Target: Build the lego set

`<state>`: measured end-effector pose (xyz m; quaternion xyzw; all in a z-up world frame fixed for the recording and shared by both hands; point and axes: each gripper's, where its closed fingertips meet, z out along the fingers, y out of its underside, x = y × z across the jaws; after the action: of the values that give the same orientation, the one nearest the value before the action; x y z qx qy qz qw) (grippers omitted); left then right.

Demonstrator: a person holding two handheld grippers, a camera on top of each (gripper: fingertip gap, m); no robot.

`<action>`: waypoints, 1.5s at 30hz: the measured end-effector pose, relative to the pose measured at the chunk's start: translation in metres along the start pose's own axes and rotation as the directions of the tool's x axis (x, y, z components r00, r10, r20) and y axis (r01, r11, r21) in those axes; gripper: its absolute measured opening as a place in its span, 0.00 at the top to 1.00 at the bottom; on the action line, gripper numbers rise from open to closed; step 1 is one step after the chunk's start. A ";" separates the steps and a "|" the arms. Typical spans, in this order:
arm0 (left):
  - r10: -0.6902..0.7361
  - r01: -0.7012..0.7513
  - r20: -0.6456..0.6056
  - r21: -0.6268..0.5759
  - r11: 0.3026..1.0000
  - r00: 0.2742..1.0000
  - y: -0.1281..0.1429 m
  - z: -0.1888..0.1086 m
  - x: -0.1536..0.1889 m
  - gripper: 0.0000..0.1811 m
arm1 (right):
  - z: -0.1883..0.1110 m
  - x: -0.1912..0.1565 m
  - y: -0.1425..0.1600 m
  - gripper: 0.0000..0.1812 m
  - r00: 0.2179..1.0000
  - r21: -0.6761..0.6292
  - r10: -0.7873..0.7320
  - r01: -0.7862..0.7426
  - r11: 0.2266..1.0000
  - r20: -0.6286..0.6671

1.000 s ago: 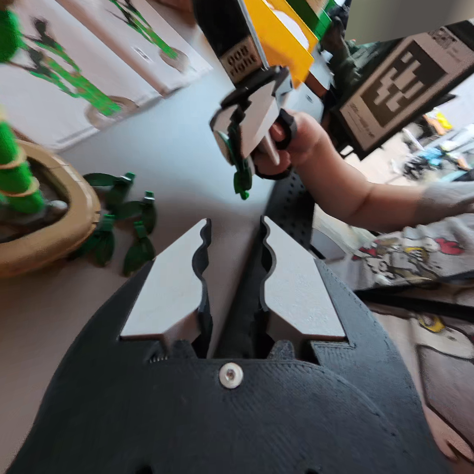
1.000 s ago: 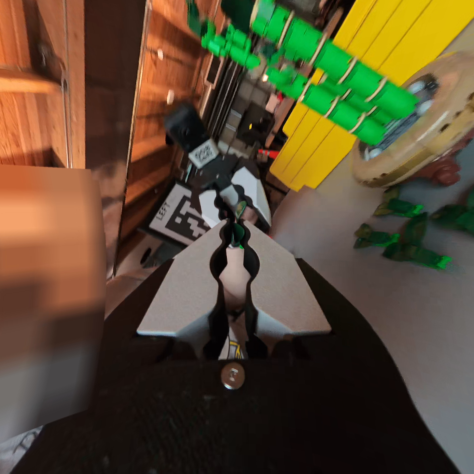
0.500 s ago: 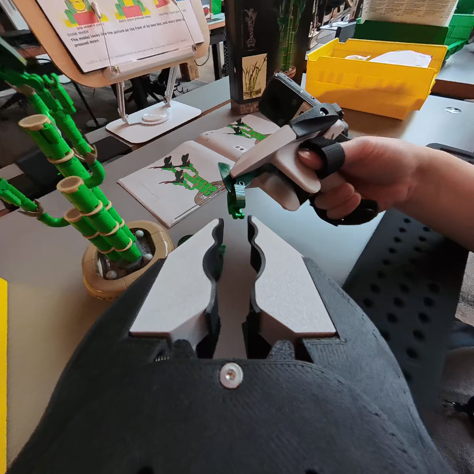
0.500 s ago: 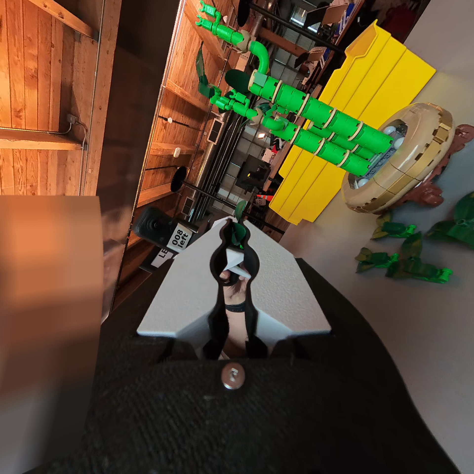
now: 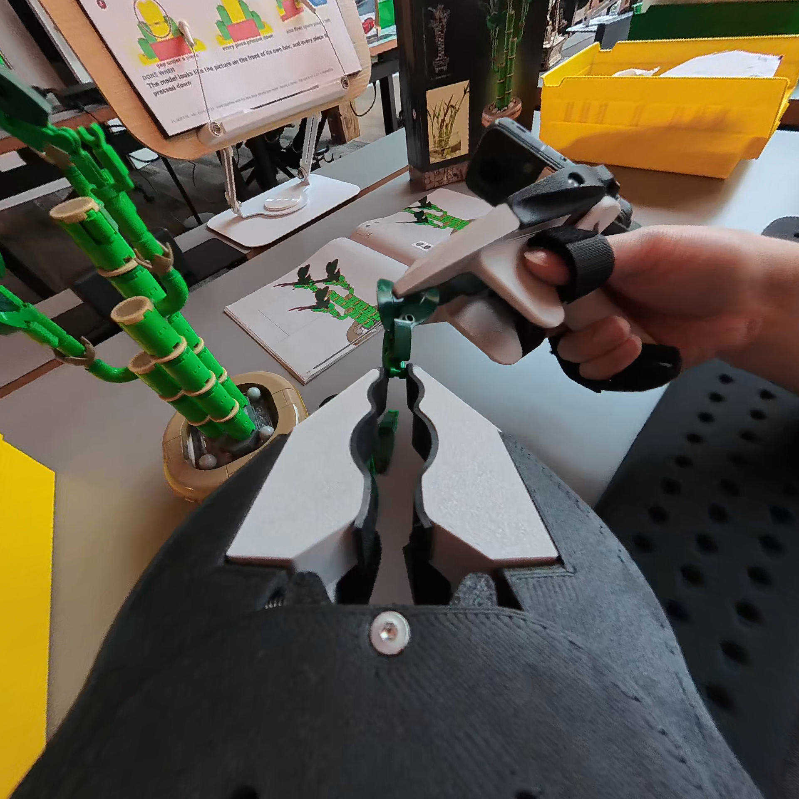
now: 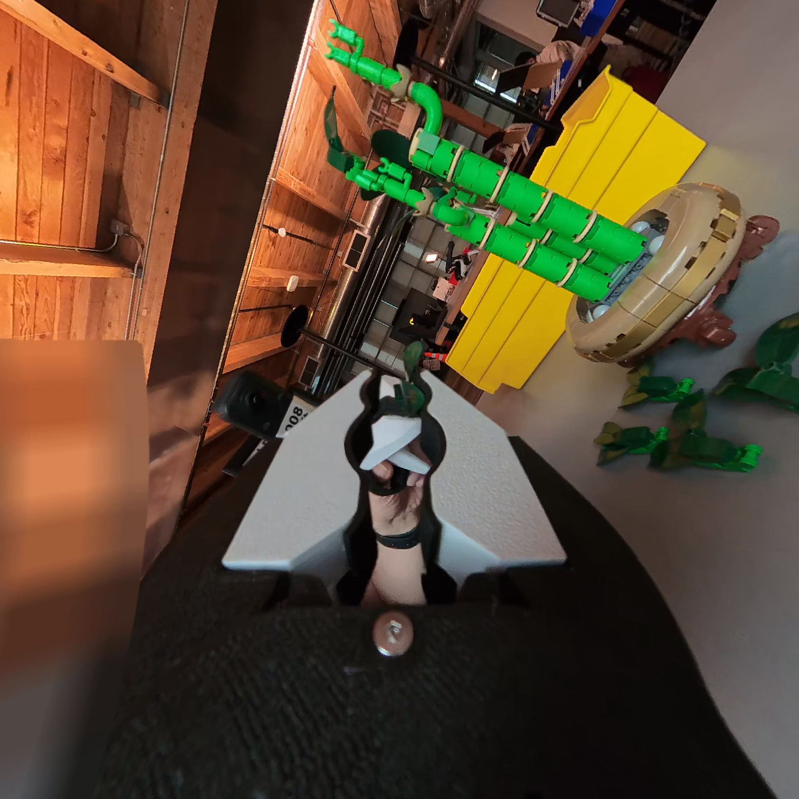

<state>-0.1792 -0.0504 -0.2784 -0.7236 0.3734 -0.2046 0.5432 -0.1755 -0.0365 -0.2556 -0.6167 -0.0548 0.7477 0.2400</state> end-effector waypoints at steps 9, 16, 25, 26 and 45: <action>-0.266 0.276 -0.244 0.007 0.961 0.933 0.003 -0.021 0.003 0.96 | -0.022 -0.016 0.006 0.71 0.946 0.039 -0.321 0.323 0.946 -0.039; -0.454 0.567 -0.611 -0.011 0.824 0.648 -0.032 -0.049 0.023 0.97 | -0.020 -0.037 0.037 0.75 0.827 -0.093 -0.562 0.560 0.823 0.016; -0.455 0.611 -0.720 -0.054 0.789 0.524 -0.048 -0.061 0.040 0.97 | 0.002 -0.066 0.042 0.89 0.857 -0.066 -0.487 0.503 0.862 0.171; -0.455 0.610 -0.727 -0.062 0.790 0.515 -0.048 -0.062 0.042 0.97 | 0.003 -0.067 0.042 0.91 0.860 -0.070 -0.478 0.495 0.866 0.178; -0.386 0.497 -0.584 0.034 0.867 0.714 -0.038 -0.048 0.032 0.90 | 0.008 -0.056 0.032 0.97 0.900 -0.066 -0.420 0.429 0.901 0.113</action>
<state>-0.1805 -0.1004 -0.2306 -0.6448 0.3098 -0.5655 0.4104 -0.1852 -0.0870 -0.2158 -0.5632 -0.2331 0.7030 0.3664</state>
